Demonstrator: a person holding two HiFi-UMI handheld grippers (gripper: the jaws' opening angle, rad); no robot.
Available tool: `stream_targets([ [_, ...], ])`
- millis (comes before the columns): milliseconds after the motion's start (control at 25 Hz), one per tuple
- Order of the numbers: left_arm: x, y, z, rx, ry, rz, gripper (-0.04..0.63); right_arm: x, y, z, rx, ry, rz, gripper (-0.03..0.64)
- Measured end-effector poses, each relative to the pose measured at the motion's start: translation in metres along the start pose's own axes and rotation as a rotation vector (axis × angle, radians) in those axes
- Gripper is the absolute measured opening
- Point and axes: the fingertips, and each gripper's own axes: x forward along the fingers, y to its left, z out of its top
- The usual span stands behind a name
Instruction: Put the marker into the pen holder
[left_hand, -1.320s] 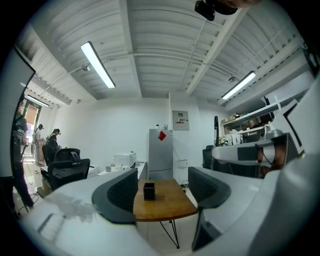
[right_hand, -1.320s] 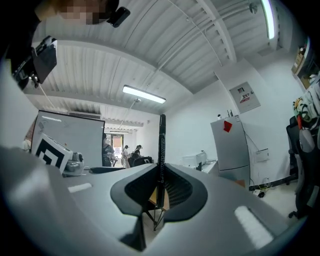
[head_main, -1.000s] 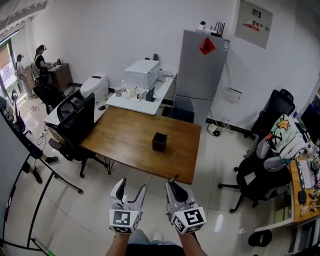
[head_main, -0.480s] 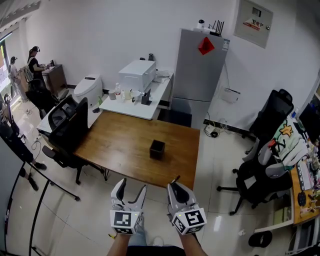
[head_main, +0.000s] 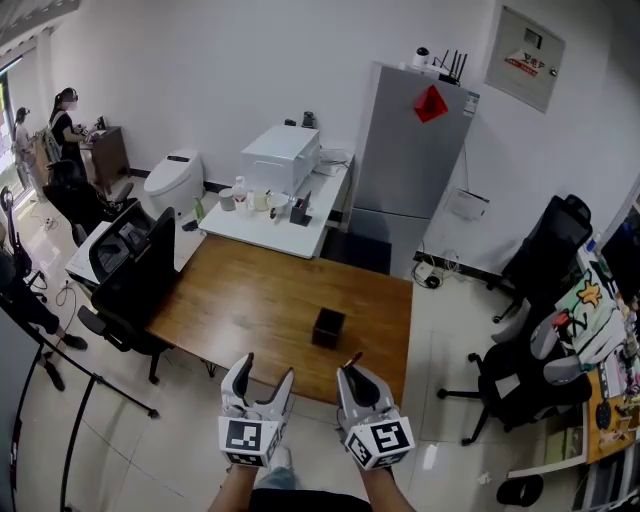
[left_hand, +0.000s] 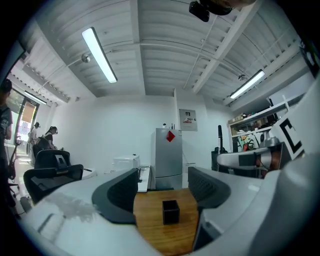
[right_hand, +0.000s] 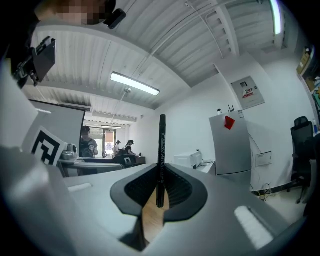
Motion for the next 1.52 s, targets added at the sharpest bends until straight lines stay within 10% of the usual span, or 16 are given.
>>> stream_targets([
  [1040,0.149,0.019,-0.031,-0.023,0.068,-0.289,0.301,0.088,-0.083,-0.009,-0.003,0.034,-0.27,0.043],
  [1520,0.228,0.028,-0.004,-0.008,0.036,-0.177,0.301,0.149,-0.149,0.02,0.014,-0.019,-0.176,0.043],
])
